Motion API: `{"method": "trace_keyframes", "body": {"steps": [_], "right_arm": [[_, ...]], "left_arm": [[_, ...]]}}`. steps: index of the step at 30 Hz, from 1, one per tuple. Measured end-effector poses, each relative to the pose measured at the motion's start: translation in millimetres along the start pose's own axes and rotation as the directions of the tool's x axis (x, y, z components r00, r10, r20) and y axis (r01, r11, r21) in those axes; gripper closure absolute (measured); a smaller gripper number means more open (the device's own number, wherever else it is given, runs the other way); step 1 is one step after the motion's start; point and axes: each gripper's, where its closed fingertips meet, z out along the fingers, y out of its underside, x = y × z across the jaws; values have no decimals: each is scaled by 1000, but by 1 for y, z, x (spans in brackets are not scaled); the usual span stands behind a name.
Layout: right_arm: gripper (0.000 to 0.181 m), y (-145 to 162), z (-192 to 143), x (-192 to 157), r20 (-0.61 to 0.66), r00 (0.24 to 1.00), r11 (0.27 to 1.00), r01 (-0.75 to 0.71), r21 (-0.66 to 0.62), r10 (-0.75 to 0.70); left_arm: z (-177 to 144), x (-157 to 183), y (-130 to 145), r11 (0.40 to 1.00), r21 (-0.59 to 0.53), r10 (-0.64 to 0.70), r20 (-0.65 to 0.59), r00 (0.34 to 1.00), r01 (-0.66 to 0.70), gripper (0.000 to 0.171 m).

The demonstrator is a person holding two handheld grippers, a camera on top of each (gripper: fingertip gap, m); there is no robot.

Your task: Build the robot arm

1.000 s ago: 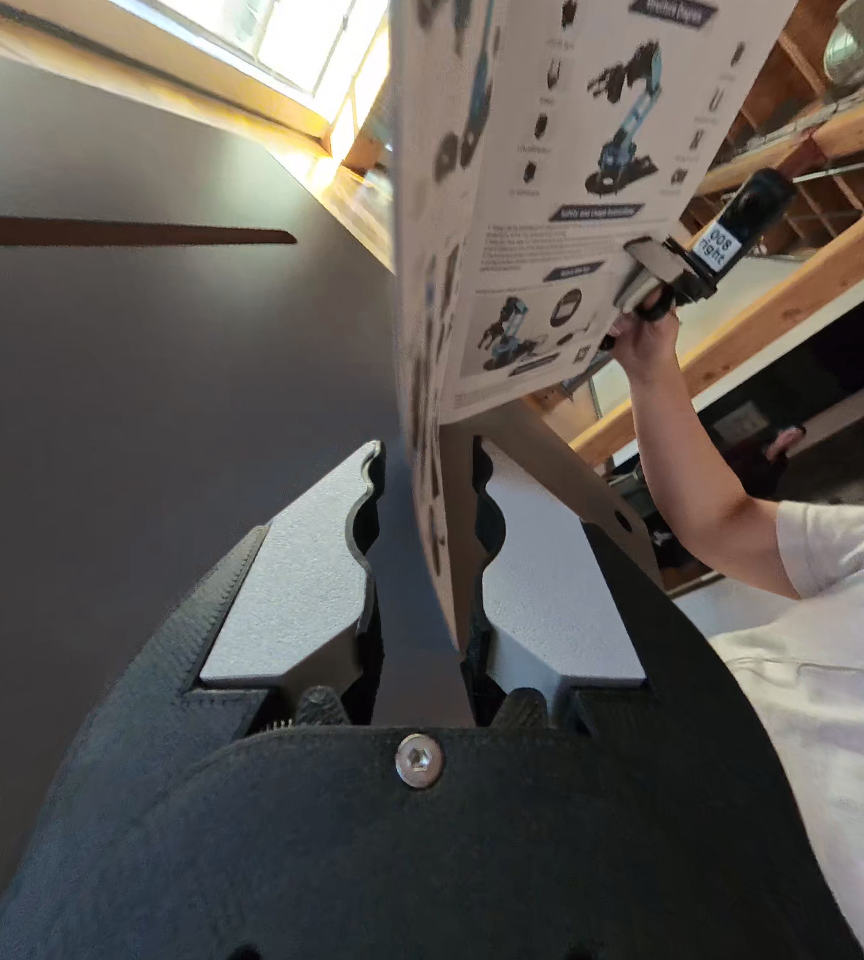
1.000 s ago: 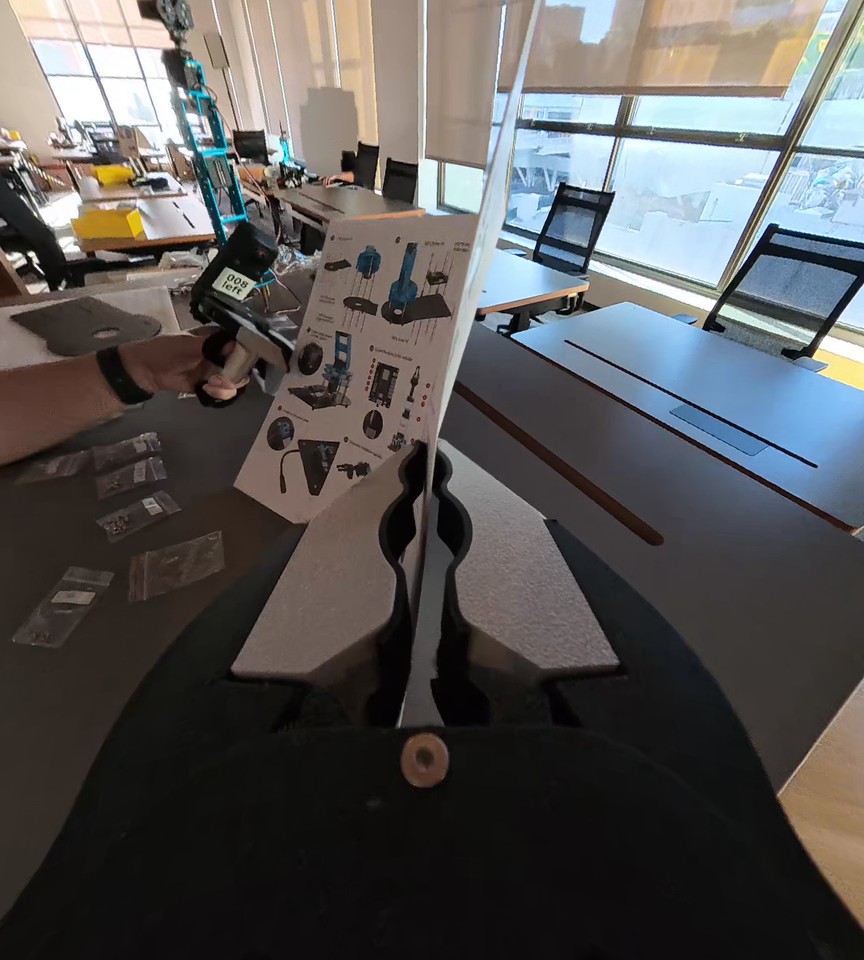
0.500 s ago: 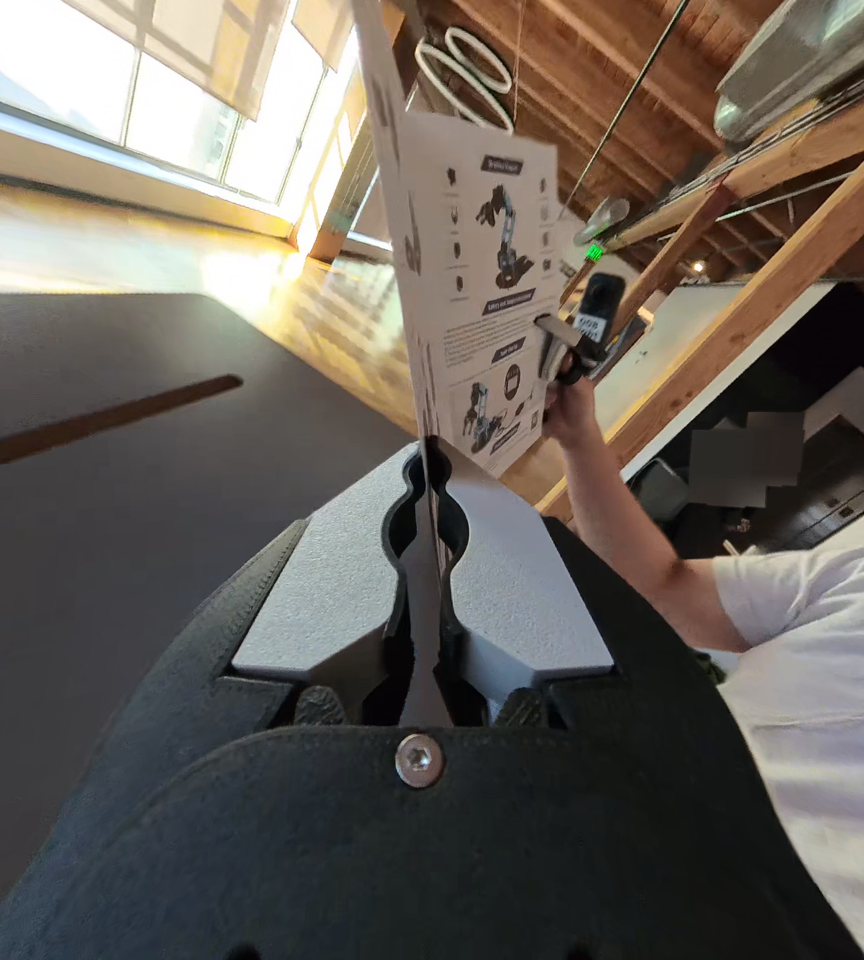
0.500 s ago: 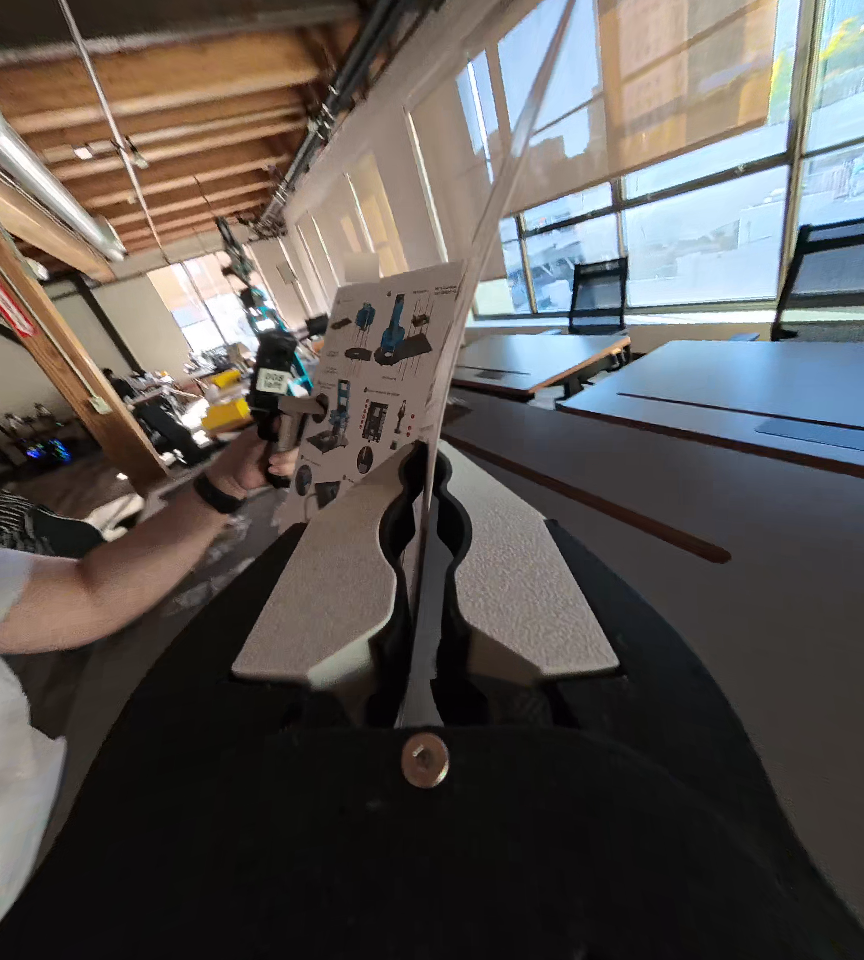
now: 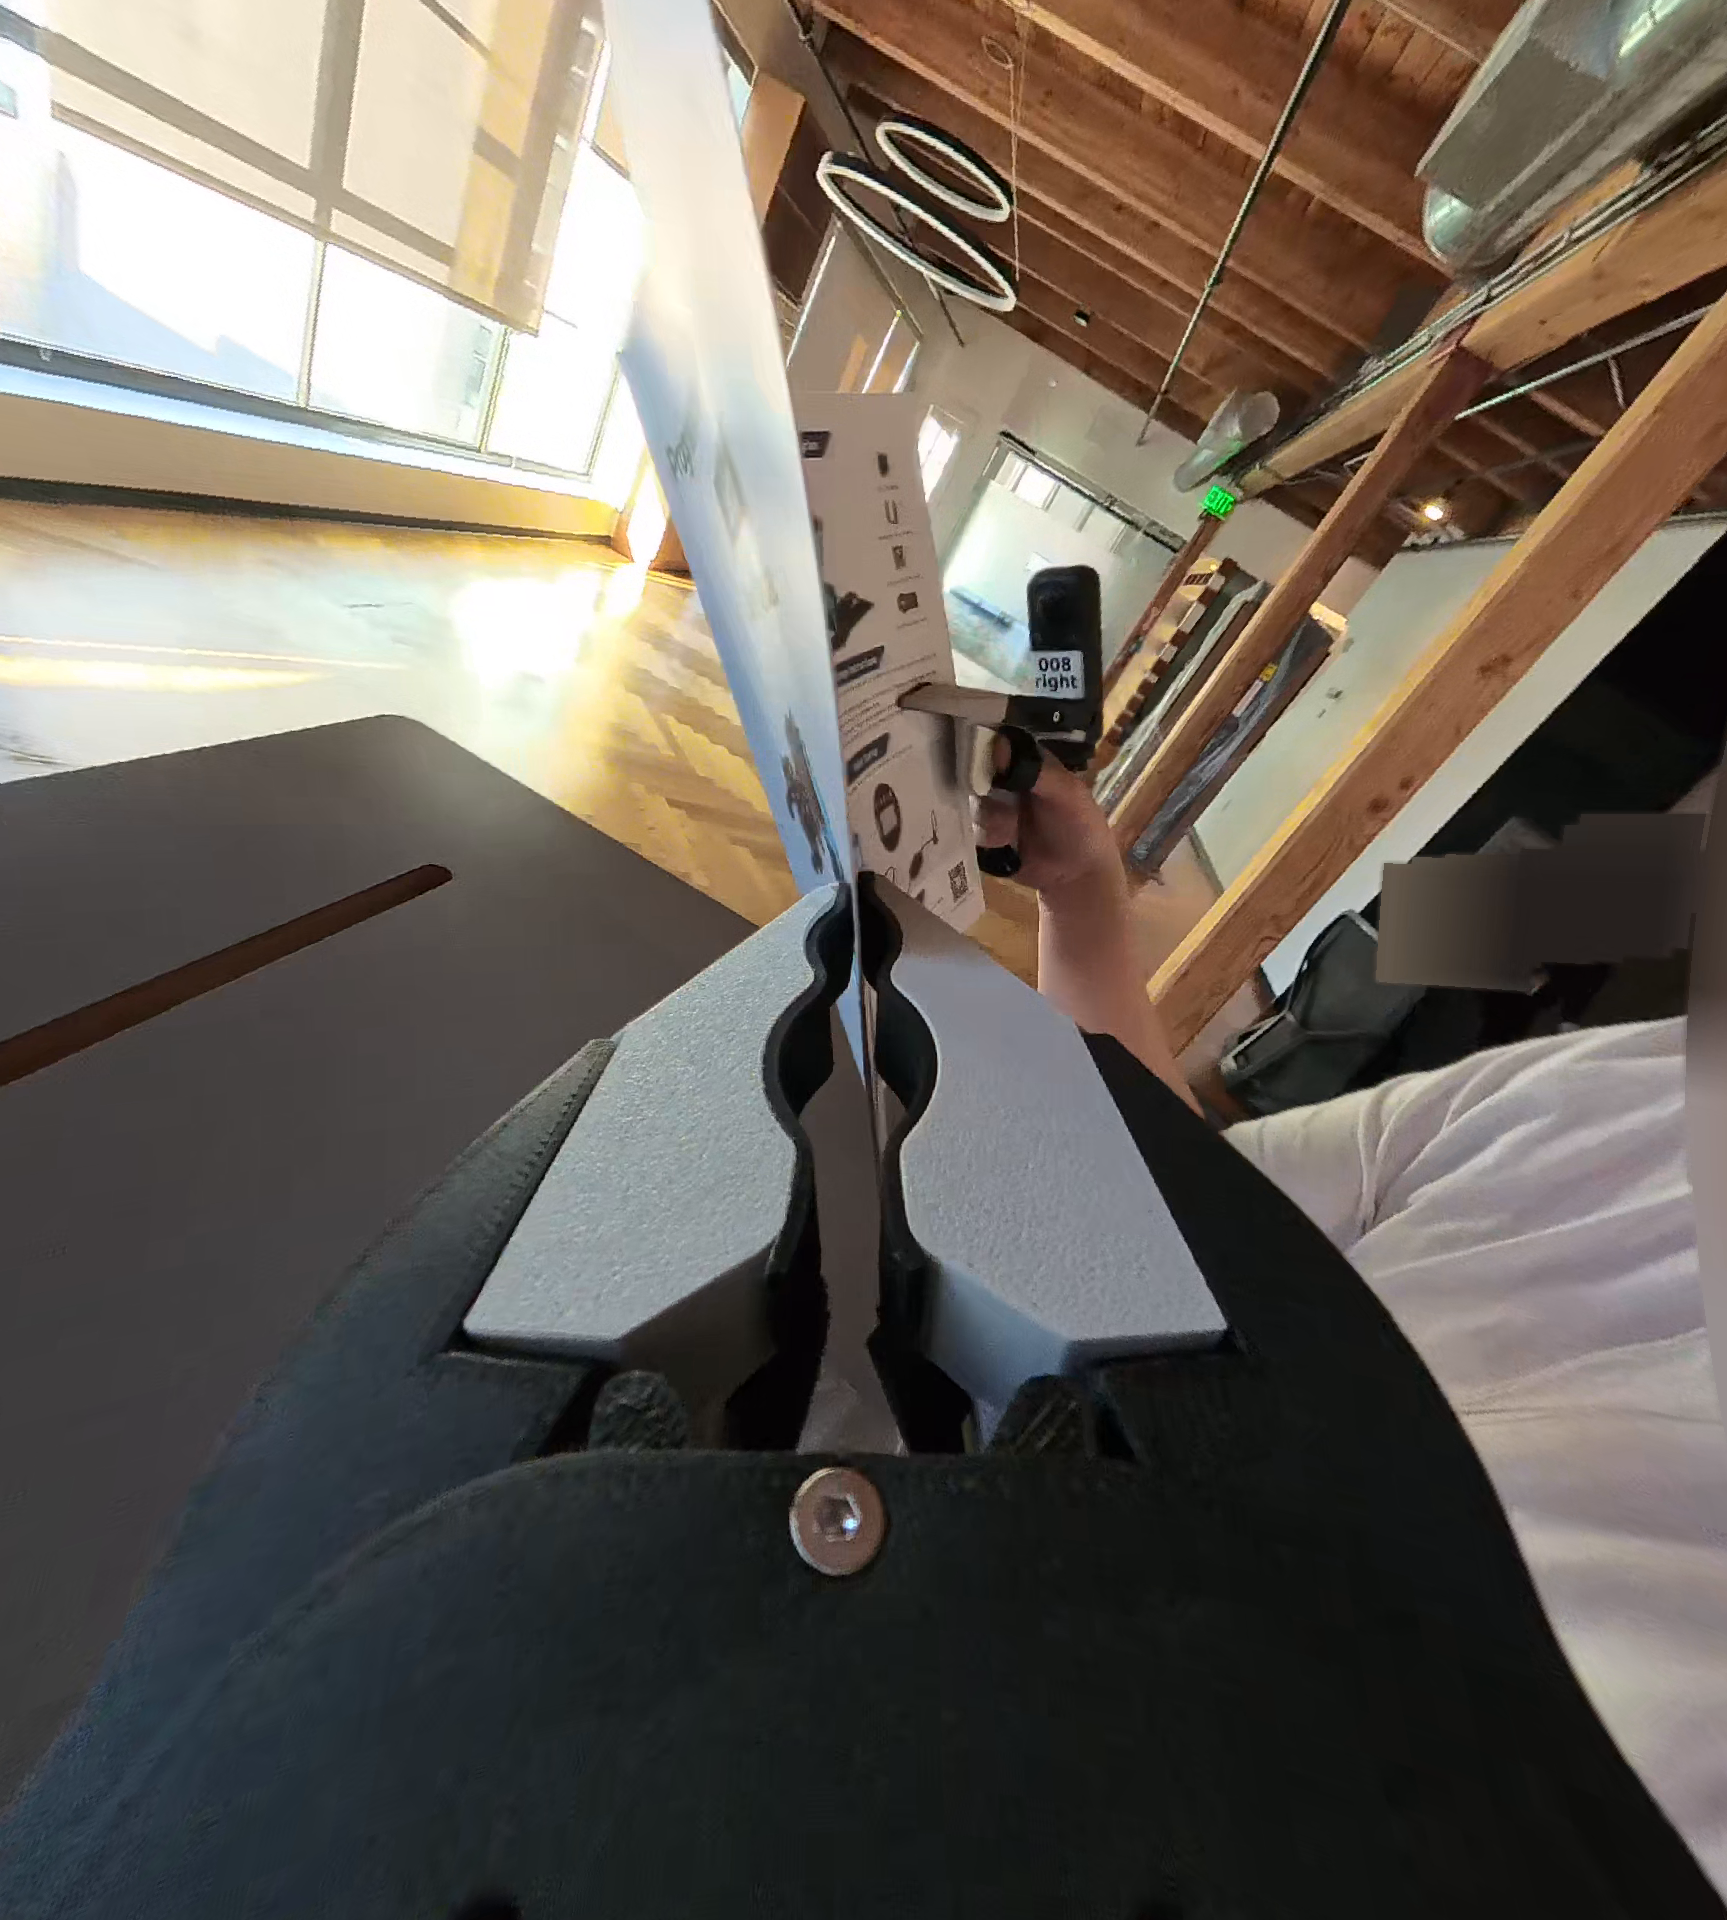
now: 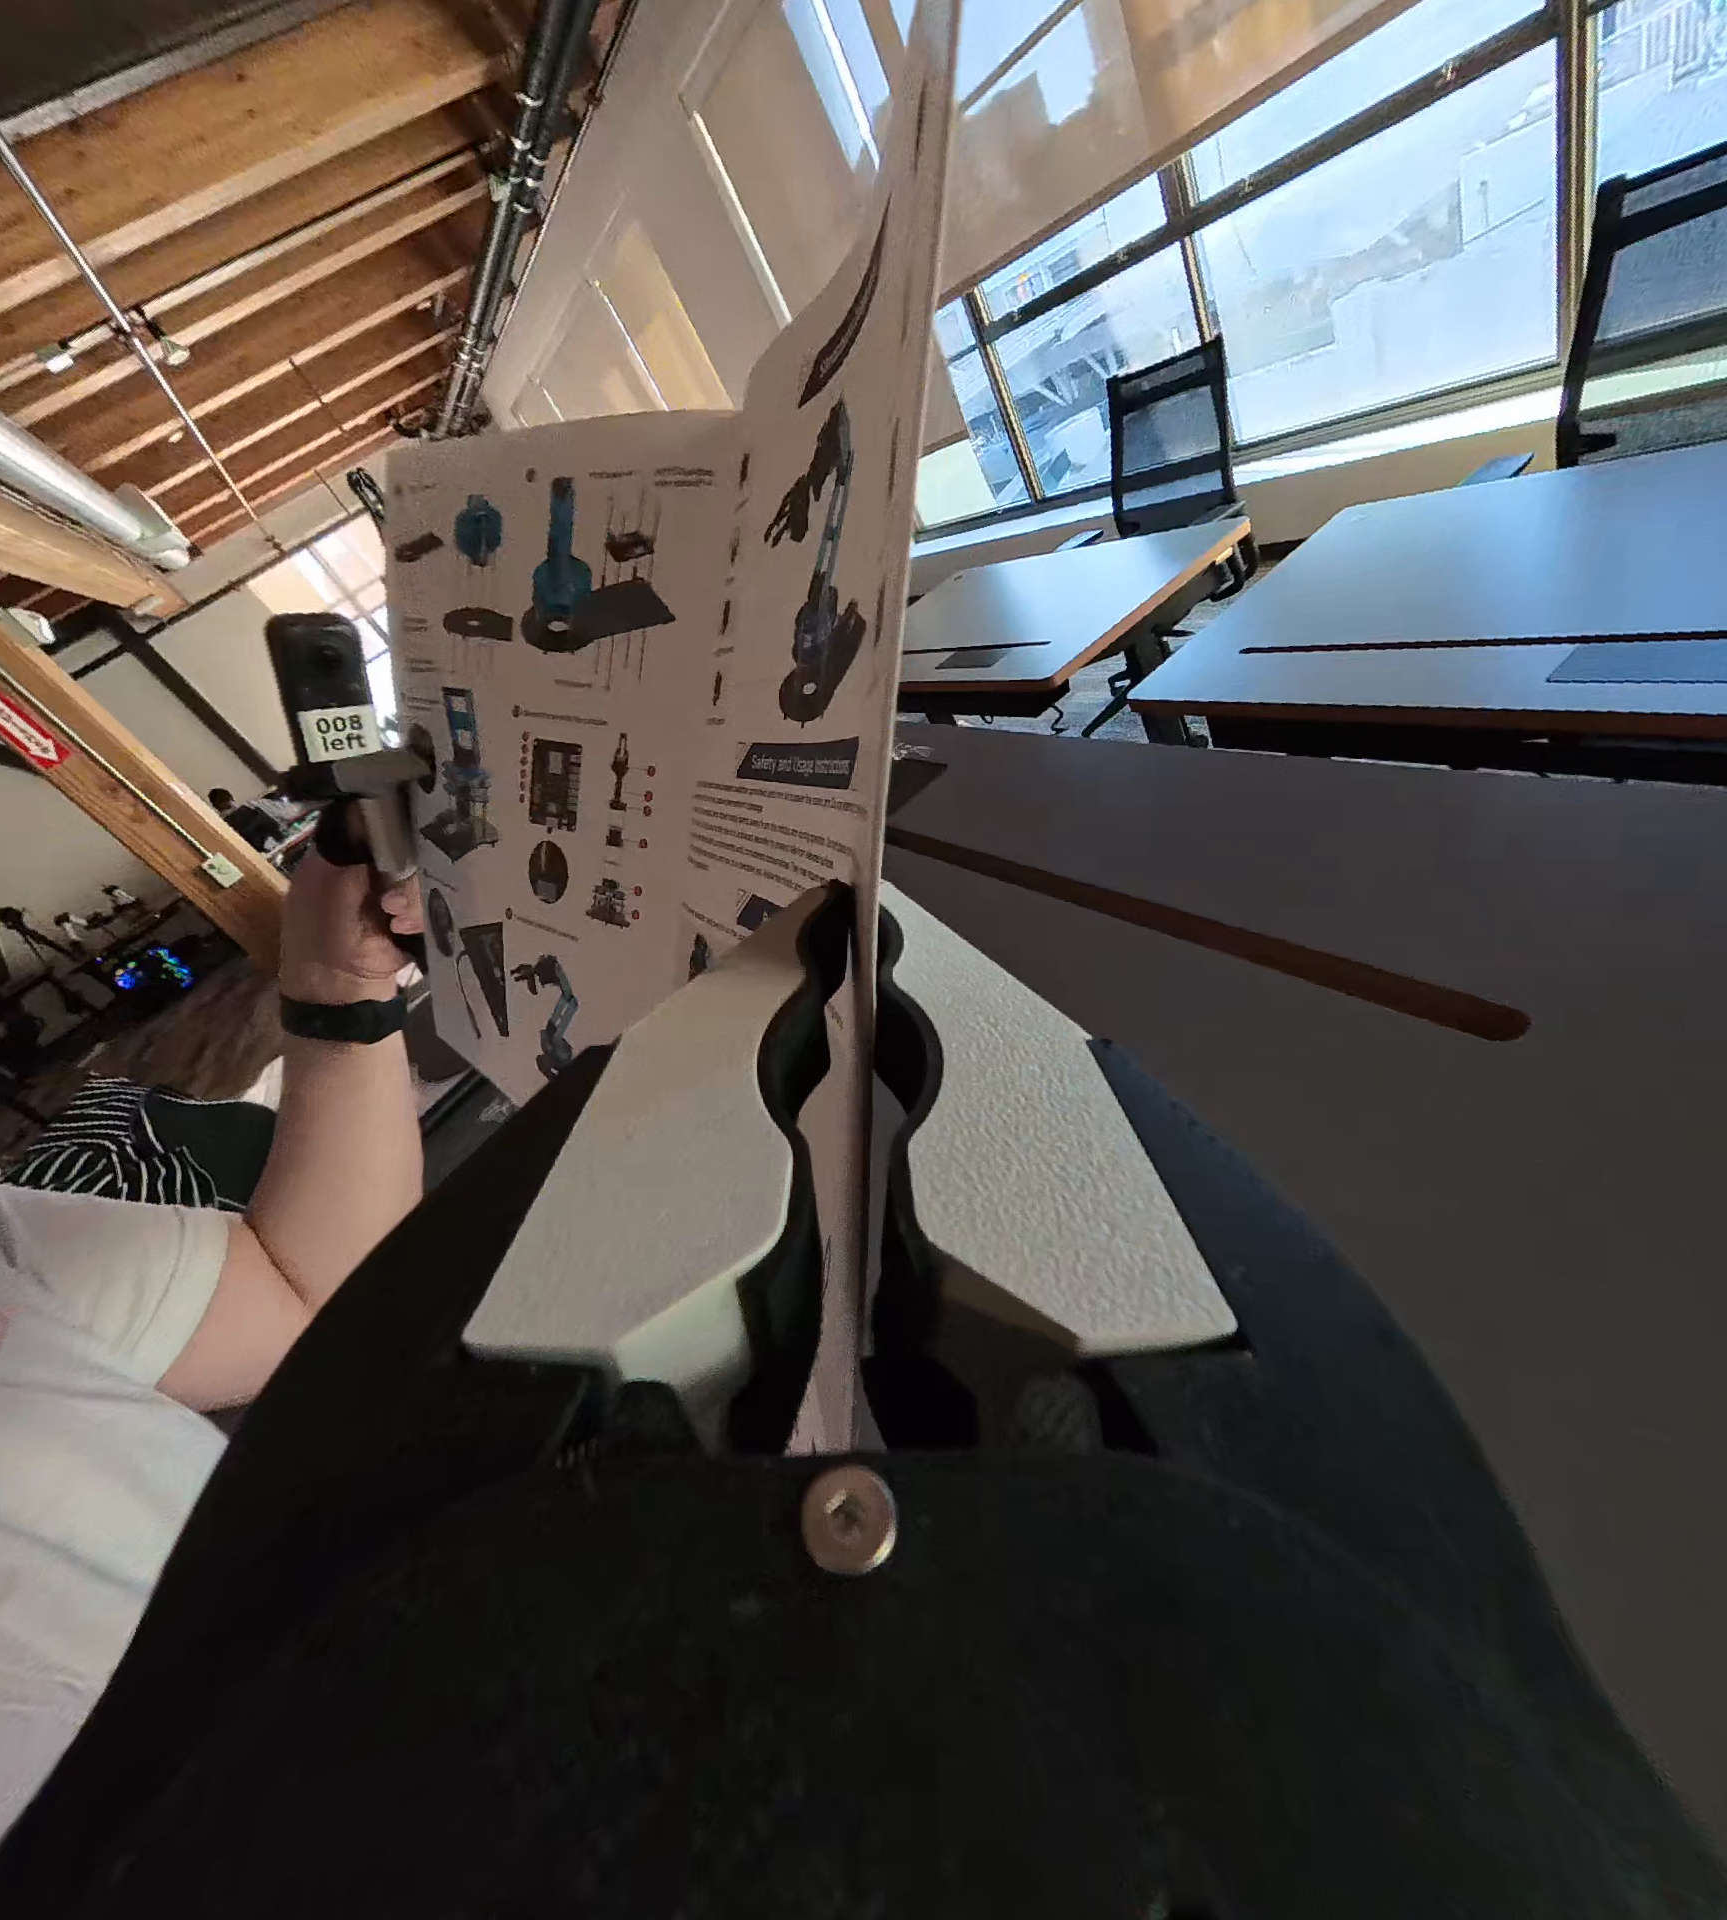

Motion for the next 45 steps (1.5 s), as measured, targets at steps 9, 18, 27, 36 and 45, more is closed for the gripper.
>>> {"method": "trace_keyframes", "body": {"steps": [9, 18, 27, 36, 45], "right_arm": [[181, 2, 16, 5, 173, 977, 991, -130, 34, 122], [181, -21, -3, -42, 345, 936, 985, 17, 170, -75], [181, -27, -11, -56, 345, 927, 974, 74, 213, -145], [181, -30, -12, -56, 355, 922, 969, 69, 239, -154], [181, -30, -12, -52, 354, 923, 966, 63, 250, -151]], "left_arm": [[-14, 11, -10, 998, 39, 43, 38, 998, -44, 171], [-30, 29, -22, 991, 88, 94, 28, 995, -97, 171], [-32, 54, -27, 980, 102, 172, 23, 985, -173, 171], [-31, 71, -28, 969, 105, 221, 22, 975, -222, 171], [-28, 81, -27, 961, 97, 258, 27, 966, -260, 171]]}}
